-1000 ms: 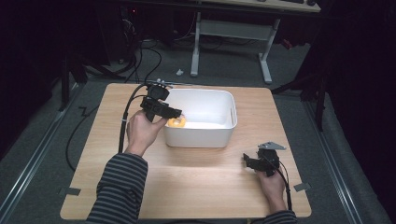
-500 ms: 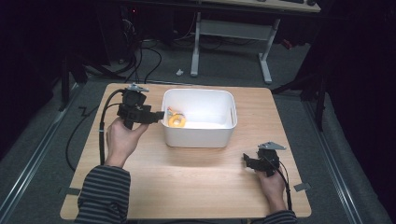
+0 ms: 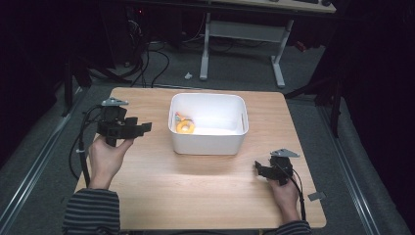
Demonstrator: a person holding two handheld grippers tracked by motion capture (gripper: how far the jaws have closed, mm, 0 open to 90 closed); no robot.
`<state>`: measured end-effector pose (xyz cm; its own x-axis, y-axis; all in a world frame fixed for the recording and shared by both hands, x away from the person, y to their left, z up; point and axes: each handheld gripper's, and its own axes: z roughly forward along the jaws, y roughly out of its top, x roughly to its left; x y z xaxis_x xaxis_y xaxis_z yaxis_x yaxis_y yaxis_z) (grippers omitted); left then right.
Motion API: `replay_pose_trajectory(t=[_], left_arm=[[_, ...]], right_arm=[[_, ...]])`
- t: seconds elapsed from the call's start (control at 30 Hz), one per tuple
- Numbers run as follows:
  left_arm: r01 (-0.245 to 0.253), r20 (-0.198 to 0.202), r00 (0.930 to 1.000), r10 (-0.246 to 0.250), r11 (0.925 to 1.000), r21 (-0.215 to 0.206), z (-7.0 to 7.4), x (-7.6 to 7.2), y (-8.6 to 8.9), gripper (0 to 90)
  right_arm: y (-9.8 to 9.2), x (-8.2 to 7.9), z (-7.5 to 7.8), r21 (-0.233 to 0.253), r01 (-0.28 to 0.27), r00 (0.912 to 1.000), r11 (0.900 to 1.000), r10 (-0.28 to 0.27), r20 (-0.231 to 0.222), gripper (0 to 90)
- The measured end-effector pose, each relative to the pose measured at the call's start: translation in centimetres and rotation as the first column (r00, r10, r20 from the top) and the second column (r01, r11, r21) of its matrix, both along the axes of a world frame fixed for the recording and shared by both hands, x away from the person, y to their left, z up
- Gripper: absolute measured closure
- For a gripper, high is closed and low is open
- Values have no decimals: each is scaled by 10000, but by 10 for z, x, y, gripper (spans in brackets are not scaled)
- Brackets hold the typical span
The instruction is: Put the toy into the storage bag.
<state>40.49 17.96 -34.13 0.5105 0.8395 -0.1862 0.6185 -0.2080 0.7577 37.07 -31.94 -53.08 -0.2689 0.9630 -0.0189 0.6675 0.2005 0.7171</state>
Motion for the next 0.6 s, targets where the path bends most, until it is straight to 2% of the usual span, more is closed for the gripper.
replay_pose_trajectory(t=[0.2,0.43,0.6], left_arm=[[-237,113,9996,240,9995,-219,-10,-12,11,426],[-456,3,9990,457,9980,-448,-21,-19,22,425],[-520,80,9986,526,9970,-573,-28,-25,27,420]], right_arm=[[0,0,0,-2,2,10000,10000,-2,3,257],[0,0,0,0,4,10000,10000,-4,0,257],[0,0,0,0,5,10000,10000,-5,2,257]])
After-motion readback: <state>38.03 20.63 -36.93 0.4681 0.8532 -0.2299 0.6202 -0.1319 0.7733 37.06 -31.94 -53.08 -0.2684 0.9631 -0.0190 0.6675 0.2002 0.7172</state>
